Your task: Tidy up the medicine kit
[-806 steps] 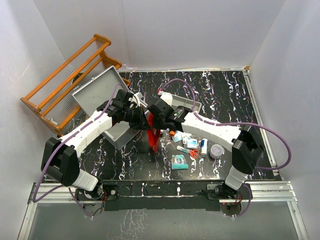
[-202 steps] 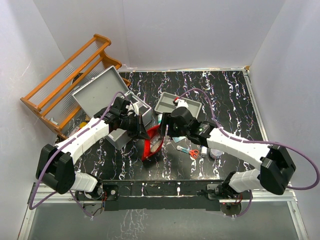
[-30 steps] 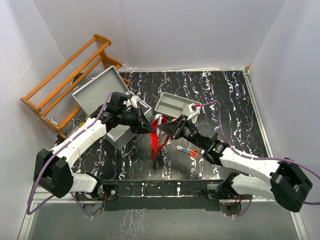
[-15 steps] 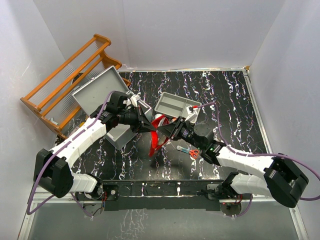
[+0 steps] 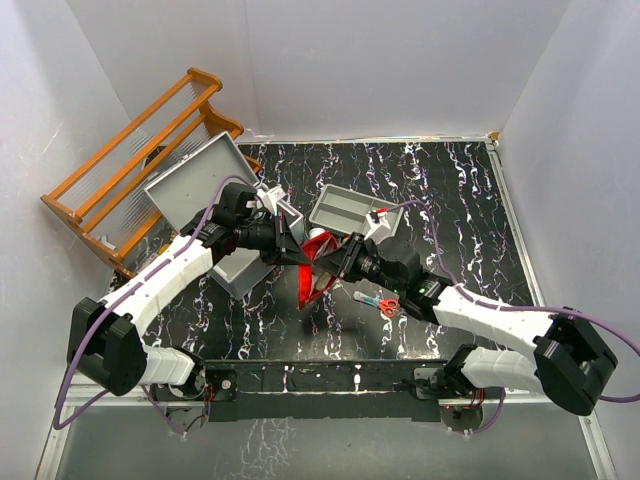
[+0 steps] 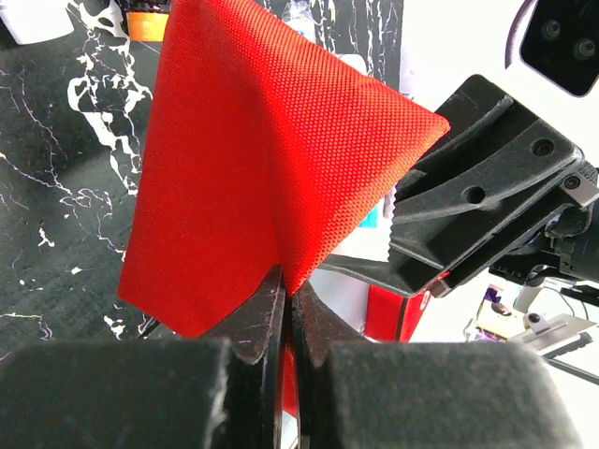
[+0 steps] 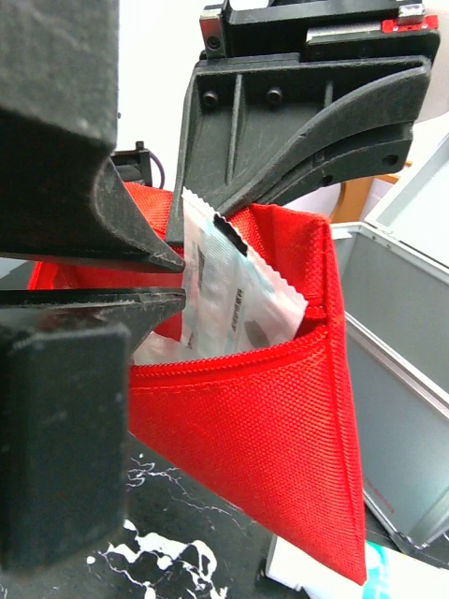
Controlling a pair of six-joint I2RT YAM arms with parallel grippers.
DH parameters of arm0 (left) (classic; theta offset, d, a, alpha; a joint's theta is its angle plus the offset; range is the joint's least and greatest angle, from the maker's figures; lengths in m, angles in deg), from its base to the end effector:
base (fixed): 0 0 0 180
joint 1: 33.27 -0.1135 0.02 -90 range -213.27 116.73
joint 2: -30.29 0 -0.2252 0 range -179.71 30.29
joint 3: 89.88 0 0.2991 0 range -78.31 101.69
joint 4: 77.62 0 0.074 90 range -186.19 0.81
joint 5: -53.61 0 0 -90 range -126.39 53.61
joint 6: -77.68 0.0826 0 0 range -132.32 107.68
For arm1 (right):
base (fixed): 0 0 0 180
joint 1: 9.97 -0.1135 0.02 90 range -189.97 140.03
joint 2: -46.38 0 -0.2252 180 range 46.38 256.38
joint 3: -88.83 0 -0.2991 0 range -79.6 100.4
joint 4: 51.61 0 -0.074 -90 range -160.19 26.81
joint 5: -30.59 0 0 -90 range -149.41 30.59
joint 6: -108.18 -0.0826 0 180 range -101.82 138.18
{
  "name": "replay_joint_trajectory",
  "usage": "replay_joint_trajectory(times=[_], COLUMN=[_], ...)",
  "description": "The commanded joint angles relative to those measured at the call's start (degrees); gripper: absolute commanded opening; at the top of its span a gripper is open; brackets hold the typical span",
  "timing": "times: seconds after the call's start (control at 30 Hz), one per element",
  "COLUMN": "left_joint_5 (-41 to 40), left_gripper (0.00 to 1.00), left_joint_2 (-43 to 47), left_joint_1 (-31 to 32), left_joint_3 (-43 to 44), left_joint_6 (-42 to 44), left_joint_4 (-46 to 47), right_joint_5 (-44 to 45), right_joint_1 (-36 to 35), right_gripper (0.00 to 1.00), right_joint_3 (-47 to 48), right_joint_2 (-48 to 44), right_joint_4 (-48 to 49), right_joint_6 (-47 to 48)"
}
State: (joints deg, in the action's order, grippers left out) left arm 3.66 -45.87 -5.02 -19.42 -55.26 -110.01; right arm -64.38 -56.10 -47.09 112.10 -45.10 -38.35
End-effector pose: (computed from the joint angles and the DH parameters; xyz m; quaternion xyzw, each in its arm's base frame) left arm 0.3023 -0.2228 0.2178 0.0406 0.8570 -0.4897 0.1552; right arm 0.2418 0.2618 0.1677 0.0457 0.7924 0.4957 0.3526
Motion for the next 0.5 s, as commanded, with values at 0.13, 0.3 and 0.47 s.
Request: replay_joint_trajectory(times=[0.13,0.3,0.47], left_joint_5=[1.5,0.9,0.6], left_gripper=[0.00,0.00,0.00], left_joint_2=[1.5,1.3,0.6], left_joint_1=[0.1,0.0,0.1], left_joint_3=[-0.1,0.1,0.2], left_joint_6=[2.0,1.9,1.7], left_joint_4=[-0.4,-0.2,-0.2], right_joint_5=[-0.5,3.2,4.8], right_joint_1=[-0.3,-0.3,-0.4], right_gripper=[0.23,0.41,0.44], right_joint_3=[3.6,5.3,9.0], right_joint_2=[-3.2,-5.9,-4.1], right_joint_4=[-6.0,-11.1,-14.9], right_joint_6=[2.9,6.1,6.4])
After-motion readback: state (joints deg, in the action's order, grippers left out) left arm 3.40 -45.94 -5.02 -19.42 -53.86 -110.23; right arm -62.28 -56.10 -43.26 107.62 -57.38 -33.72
